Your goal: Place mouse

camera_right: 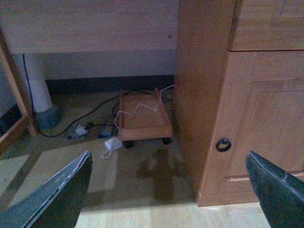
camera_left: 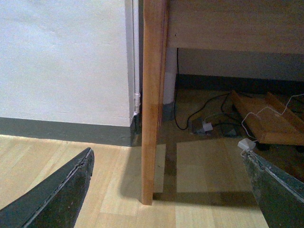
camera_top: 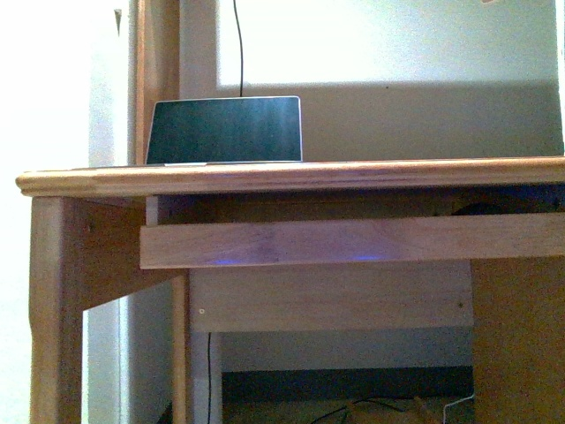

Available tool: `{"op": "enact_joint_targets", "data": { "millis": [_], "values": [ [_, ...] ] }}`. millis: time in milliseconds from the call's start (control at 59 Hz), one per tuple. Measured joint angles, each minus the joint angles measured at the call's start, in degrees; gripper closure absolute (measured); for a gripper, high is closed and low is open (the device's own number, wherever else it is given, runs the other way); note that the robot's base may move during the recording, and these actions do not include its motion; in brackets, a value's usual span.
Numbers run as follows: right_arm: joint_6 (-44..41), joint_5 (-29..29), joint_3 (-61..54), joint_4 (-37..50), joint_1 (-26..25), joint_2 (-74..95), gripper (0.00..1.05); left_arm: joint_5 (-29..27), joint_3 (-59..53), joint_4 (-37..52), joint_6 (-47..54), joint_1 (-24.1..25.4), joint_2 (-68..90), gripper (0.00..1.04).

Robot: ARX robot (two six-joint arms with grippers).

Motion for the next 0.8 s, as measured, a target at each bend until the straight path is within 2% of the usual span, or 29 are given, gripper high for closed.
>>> {"op": "enact_joint_targets", "data": {
  "millis": [797],
  "values": [
    [0.02,-0.02,0.0,0.0,0.0,0.0,0.07,0.0,0.0,0.0,0.0,0.02,0.0,0.08]
  ]
}}
